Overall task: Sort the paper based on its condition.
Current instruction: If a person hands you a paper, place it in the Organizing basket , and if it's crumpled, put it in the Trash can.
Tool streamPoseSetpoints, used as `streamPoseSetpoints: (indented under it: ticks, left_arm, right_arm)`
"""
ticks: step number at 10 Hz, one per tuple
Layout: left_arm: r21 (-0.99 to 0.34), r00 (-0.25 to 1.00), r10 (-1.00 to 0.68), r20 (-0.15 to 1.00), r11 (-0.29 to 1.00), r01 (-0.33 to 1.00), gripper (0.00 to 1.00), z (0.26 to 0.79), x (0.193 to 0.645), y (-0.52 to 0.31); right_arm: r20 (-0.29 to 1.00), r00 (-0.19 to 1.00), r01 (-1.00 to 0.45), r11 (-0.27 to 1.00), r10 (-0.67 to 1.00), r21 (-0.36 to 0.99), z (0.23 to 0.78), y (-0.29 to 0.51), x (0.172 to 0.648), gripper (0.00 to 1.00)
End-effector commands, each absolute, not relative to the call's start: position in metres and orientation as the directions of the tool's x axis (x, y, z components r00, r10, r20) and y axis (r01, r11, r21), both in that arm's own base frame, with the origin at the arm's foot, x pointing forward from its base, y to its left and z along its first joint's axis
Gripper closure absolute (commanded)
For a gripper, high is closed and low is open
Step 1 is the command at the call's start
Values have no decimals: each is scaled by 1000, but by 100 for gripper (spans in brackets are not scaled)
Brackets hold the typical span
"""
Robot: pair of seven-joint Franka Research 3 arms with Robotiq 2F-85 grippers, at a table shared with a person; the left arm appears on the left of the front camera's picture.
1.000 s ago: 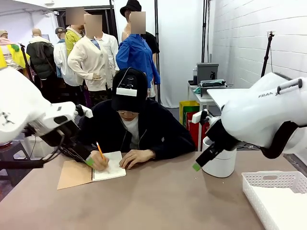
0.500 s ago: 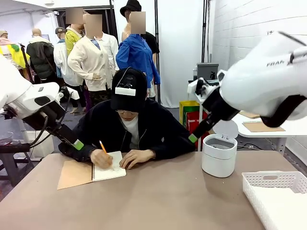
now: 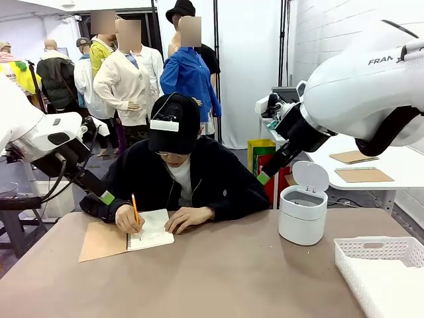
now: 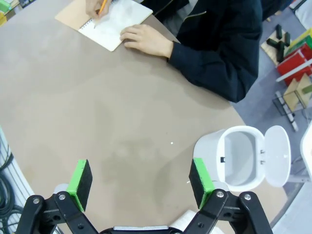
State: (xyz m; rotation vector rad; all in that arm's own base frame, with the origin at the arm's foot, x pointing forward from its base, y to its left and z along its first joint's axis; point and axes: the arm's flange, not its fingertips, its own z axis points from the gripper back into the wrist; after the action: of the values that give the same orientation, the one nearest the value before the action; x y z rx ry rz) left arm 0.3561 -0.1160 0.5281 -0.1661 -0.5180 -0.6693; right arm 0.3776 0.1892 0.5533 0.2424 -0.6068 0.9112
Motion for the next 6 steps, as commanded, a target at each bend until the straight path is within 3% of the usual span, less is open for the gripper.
streamPoseSetpoints:
  ticks: [1,6]
  left_arm:
    - [-9,677,-533,507,782,623,0,530,355,-114]
    - [9,667,-545,507,778,629,0,528,356,-116]
  right_arm:
    - [585,468,-792,608,663,-56,549,189,374,0]
    - [601,446,-811,583,663,-41,556,188,372,0]
